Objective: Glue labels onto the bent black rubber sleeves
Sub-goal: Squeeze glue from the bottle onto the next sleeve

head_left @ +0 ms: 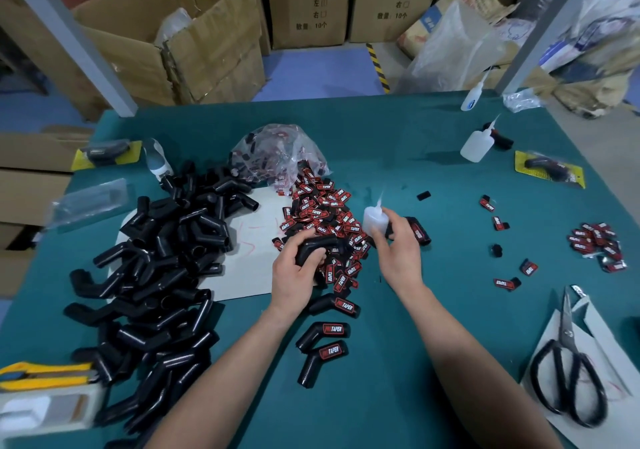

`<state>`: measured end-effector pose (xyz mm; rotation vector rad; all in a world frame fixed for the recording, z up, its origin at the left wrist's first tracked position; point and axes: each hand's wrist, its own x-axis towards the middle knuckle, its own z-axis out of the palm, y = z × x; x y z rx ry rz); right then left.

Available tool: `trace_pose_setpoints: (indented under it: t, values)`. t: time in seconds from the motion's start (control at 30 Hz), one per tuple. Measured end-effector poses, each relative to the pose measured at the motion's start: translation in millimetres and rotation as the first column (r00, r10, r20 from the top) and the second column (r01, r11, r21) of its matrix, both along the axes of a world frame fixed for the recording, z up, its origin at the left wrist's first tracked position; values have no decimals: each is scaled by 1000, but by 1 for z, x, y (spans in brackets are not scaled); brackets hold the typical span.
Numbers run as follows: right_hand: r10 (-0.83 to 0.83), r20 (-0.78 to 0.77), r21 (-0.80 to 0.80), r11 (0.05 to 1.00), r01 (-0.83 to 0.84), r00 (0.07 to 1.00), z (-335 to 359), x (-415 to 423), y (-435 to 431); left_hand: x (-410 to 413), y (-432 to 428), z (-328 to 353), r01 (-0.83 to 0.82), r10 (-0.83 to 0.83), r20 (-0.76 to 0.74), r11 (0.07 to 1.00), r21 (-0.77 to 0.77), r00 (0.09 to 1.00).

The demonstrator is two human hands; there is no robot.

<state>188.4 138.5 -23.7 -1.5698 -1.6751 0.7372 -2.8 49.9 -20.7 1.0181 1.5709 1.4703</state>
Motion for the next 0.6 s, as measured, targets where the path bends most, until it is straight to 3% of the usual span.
trace_pose_setpoints:
  t: [0.13,0.3,0.37,0.43,0.5,0.6]
  values:
    - [39,-171,54,998,-31,985,0,-5,-10,-6,-1,0,-79,74,91,995,53,993]
    - [108,-442,-8,992,-124,890,0,-10,-17,-8,0,-3,-113,111,58,993,26,992]
    - [35,-655,-63,993,-101,754,-1,-11,-14,-9,1,-3,-116,115,71,993,6,991]
    - [-70,-839,-165,978,-130,539,0,-11,-8,-10,2,-5,-120,121,80,993,-24,989]
    - [-162,-912,-251,947,-201,377,1,-9,-5,-9,2,-5,-119,122,92,992,-37,988]
    - [-268,-889,-356,914,-195,370,1,-7,-1,-9,2,-2,-108,111,85,994,-29,990]
